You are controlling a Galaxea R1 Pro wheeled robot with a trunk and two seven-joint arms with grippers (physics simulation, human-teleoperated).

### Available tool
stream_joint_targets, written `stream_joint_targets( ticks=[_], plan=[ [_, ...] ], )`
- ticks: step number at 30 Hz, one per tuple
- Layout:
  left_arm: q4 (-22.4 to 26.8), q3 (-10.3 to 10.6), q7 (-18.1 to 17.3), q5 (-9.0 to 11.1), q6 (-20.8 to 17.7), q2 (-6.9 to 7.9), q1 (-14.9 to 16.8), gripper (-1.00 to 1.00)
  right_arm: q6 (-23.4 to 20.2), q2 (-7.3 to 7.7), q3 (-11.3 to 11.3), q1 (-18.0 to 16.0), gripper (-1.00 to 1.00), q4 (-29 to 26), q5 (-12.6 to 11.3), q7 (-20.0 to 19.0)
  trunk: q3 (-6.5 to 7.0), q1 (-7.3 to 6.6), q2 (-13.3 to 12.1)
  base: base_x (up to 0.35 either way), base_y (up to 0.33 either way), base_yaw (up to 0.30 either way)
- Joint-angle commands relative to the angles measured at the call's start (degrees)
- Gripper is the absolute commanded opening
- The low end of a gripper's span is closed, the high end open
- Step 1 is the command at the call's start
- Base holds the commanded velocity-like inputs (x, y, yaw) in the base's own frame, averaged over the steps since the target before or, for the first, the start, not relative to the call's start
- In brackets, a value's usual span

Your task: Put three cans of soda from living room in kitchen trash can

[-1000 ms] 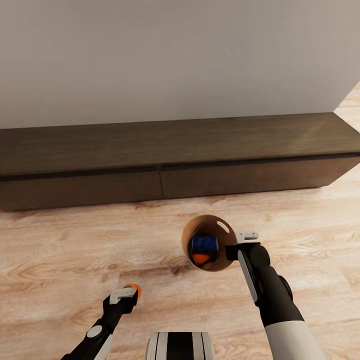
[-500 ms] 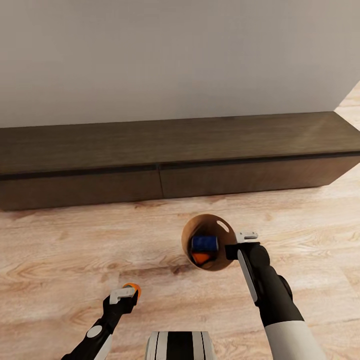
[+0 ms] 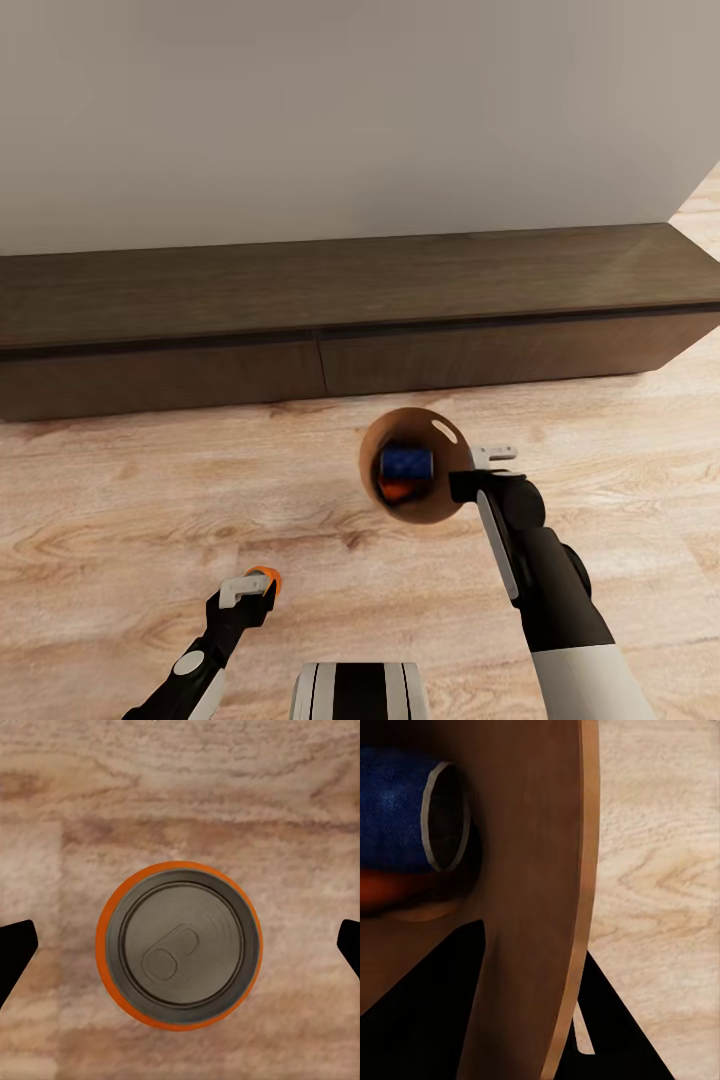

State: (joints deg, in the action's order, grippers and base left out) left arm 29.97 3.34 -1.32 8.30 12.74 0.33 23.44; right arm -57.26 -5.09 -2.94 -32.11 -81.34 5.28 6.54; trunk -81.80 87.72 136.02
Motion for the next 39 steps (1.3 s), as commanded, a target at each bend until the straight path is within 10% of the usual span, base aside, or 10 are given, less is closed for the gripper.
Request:
stream_joint_targets(
  ticks=[1, 39],
  plan=[
    [0.0, 0.0, 0.0, 0.0, 0.0, 0.0, 0.0, 1.0, 0.0, -0.01, 0.0, 0.0, -1.0, 0.0, -0.5, 0.0, 0.0, 0.0, 0.0, 0.0, 0.0, 0.0],
    [0.1, 0.0, 0.0, 0.0, 0.1, 0.02, 0.0, 1.0, 0.0, -0.09, -0.8, 0.0, -1.0, -0.1, -0.5, 0.0, -1.25, 1.53, 2.8, 0.008, 0.0, 0.0]
  ],
)
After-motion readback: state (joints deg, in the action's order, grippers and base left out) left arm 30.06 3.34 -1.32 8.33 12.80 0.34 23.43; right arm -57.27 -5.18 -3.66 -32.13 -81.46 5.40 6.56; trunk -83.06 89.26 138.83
